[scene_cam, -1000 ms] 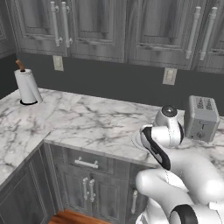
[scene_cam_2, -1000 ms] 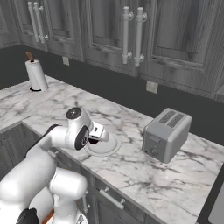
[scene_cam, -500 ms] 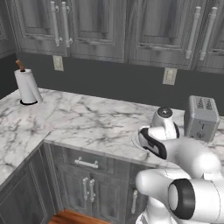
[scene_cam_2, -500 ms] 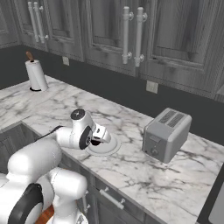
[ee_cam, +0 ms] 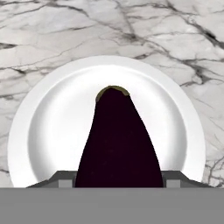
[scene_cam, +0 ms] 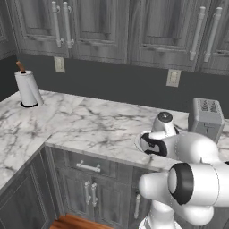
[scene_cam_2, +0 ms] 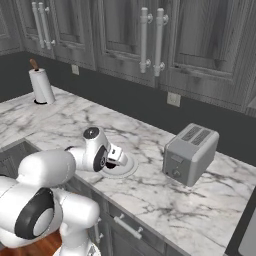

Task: Pick eggplant from the fridge and place it on the plate on the counter.

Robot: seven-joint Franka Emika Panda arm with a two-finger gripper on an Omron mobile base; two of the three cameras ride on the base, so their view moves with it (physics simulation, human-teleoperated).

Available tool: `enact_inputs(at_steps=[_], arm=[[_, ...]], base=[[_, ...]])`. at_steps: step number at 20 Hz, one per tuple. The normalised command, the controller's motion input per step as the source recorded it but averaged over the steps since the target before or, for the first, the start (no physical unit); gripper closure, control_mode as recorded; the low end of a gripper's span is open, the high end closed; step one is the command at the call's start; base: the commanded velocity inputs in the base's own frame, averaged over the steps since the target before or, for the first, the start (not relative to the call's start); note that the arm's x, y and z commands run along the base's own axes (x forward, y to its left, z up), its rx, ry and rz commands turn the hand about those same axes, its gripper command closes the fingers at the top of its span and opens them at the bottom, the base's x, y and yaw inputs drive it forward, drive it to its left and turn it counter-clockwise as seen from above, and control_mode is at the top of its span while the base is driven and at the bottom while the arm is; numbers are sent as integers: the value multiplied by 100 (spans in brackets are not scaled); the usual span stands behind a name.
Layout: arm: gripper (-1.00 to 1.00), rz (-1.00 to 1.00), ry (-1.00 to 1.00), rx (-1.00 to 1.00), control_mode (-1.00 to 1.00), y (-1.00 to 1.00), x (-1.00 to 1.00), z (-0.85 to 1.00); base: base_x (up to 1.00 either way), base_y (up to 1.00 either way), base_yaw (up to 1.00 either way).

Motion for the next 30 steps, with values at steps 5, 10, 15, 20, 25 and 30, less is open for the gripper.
enact_inputs(at_steps=[5,10,15,20,25,30], arm=[[-100,-3,0,0,-100,0,1,-8],[-100,-3,-1,0,-100,0,0,0],[-100,-3,-4,0,-100,0,0,0],[-100,-1,-24,0,-100,0,-15,40],[-100,0,-37,0,-100,0,-42,82],[-100,0,-33,0,-100,0,-75,100]], base=[[0,0,0],[0,0,0],[0,0,0],[0,0,0],[0,0,0],[0,0,0]])
